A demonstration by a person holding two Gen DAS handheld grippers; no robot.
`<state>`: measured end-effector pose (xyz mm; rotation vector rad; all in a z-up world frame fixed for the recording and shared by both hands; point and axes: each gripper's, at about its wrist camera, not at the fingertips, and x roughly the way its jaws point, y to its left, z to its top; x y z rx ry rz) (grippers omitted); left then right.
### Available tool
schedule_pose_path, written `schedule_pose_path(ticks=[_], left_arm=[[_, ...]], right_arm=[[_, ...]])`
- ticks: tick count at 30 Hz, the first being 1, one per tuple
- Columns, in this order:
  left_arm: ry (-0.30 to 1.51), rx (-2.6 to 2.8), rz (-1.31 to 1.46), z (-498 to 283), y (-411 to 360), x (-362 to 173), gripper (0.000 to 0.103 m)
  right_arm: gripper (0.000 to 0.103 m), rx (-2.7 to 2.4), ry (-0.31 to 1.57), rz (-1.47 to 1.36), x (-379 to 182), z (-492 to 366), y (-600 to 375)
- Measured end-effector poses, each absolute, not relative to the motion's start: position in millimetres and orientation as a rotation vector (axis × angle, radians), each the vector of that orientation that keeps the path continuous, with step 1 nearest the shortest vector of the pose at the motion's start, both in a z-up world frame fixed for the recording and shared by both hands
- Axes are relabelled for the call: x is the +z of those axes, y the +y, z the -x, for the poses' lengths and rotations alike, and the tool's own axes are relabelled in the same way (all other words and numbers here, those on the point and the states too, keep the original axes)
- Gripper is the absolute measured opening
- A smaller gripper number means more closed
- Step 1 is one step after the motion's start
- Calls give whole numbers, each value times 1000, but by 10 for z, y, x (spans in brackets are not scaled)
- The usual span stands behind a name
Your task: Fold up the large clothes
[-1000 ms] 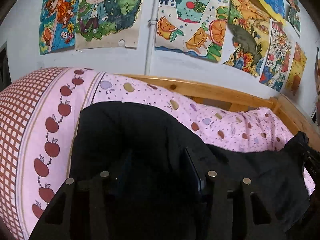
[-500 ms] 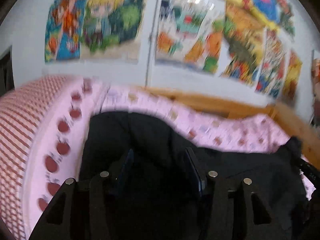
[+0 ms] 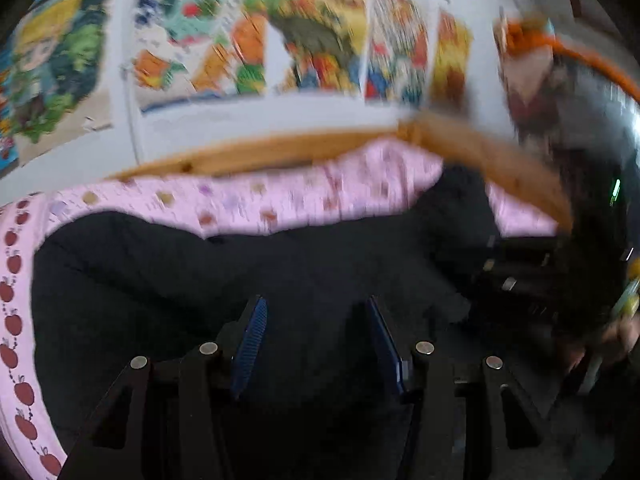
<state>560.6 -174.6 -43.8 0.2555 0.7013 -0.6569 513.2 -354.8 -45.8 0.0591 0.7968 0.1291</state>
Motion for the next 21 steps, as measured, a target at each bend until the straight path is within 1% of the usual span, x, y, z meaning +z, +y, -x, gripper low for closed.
schedule_pose_path(ticks=[4, 7, 12, 17, 21], left_arm=[[712, -620, -463, -5513, -1925, -674, 49], [714, -587, -521, -5501, -2006, -762, 49], [722, -554, -558, -5559, -2068, -861, 49], [687, -559, -522, -5494, -1992, -753, 49], [704, -533, -464, -5425, -1895, -623, 50]], right_arm=[[16, 182, 904, -54, -676, -5185, -3626], [16, 208, 918, -101, -805, -5195, -3693], [16, 213, 899, -140, -960, -5154, -3731], [16, 221, 834, -161, -887, -5040, -3759], [16, 199, 813, -185, -784, -4927, -3783]])
